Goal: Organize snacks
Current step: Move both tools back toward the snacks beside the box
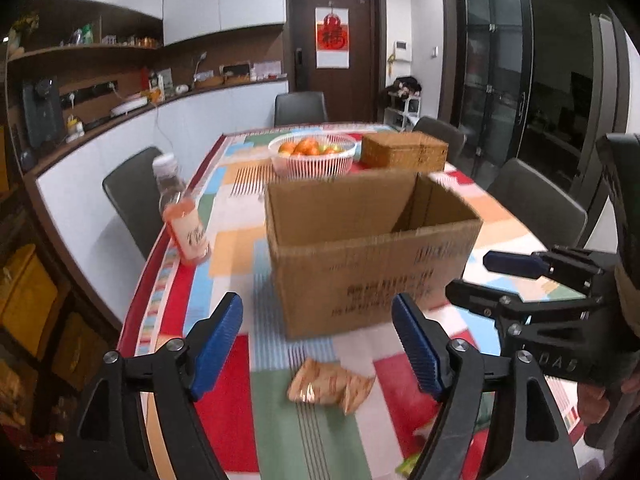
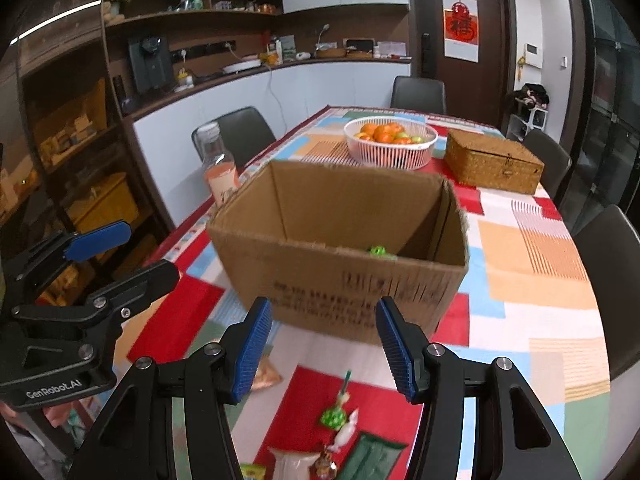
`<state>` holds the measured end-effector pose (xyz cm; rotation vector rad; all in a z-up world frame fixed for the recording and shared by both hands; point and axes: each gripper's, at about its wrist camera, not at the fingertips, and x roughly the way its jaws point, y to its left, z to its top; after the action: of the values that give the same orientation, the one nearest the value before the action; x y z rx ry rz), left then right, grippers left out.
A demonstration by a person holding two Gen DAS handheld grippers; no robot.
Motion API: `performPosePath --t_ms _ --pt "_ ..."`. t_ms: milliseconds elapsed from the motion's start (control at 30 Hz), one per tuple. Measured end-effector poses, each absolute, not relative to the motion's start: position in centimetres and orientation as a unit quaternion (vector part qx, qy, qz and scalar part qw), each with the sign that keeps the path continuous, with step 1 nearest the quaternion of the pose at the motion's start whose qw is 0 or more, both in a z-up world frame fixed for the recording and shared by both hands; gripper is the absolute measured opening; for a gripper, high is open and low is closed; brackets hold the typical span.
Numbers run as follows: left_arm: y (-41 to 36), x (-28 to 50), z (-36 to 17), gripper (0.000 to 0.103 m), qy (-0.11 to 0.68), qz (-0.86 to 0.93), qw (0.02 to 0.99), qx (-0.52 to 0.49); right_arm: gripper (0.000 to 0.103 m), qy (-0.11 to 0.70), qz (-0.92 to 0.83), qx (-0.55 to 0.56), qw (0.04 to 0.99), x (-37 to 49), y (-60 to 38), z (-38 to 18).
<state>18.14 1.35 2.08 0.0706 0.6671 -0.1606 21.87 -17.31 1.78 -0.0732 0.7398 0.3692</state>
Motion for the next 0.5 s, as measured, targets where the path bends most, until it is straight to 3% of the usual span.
performPosePath --t_ms 500 --pt "2.2 16.5 -4.9 0.079 0.423 -0.074 0.903 0.017 0.055 0.448 0.186 -0.041 0.873 20.2 -16.9 -4.1"
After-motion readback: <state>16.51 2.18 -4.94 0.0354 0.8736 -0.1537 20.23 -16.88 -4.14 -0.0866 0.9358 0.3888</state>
